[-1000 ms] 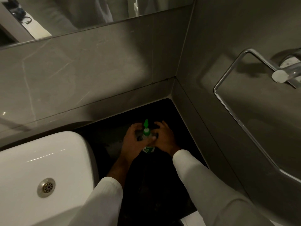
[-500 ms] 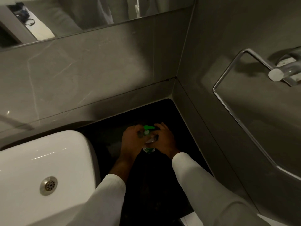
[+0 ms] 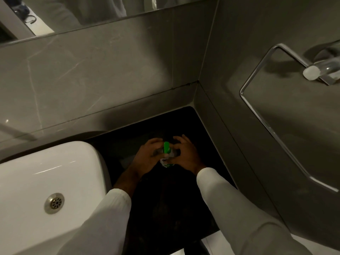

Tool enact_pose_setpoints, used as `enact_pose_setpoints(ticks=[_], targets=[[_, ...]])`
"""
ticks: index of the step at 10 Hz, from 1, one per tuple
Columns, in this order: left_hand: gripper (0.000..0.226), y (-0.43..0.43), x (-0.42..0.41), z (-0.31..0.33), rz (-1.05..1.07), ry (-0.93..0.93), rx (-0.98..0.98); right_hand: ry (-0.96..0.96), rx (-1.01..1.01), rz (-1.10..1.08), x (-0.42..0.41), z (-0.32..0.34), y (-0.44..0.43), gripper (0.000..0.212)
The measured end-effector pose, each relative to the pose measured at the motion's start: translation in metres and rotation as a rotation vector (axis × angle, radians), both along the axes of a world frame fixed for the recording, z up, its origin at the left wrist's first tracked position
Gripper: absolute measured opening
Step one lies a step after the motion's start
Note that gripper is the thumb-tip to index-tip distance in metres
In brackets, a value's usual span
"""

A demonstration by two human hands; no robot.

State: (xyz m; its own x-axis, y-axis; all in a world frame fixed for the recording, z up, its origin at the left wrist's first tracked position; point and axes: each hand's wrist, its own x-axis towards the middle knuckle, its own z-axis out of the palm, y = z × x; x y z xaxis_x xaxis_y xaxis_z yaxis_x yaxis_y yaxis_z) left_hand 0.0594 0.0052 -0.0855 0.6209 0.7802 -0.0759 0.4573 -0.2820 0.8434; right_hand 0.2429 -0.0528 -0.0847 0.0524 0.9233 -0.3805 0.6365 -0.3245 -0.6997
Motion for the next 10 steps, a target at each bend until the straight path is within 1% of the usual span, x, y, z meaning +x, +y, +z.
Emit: enact_pose_setpoints(ticks=[1, 3, 4, 5, 6, 7, 8, 9, 10], targets=[[0.042, -0.003, -0.003, -0.007, -0.014, -0.017, 0.031, 0.015, 0.003, -0.009, -0.001, 0.002, -0.006, 0.054], [0.034, -0.011, -0.004, -0.005, -0.063, -0.060, 0.148, 0.025, 0.044, -0.043, -0.004, -0.005, -0.016, 0.057], [0.033, -0.016, -0.007, -0.006, -0.047, -0.090, 0.133, 0.033, 0.048, -0.075, -0.006, -0.011, -0.019, 0.063], [0.032, -0.026, -0.008, -0.002, -0.025, -0.085, 0.113, 0.043, 0.012, -0.118, -0.009, -0.017, -0.025, 0.078], [0.034, -0.033, -0.007, 0.001, -0.013, -0.069, 0.088, 0.089, -0.006, -0.157, -0.010, -0.016, -0.025, 0.082], [0.044, -0.043, -0.008, 0.005, 0.045, -0.024, -0.001, 0.023, 0.008, -0.064, -0.009, -0.010, -0.028, 0.081], [0.071, -0.044, -0.015, 0.016, 0.068, 0.045, -0.045, -0.143, -0.066, 0.080, -0.002, 0.003, -0.030, 0.099], [0.099, -0.037, -0.038, 0.040, 0.027, 0.299, -0.014, -0.269, -0.093, 0.108, 0.009, 0.051, -0.033, 0.110], [0.101, -0.031, -0.053, 0.068, -0.021, 0.500, 0.127, -0.253, 0.098, 0.097, 0.015, 0.095, -0.039, 0.093]])
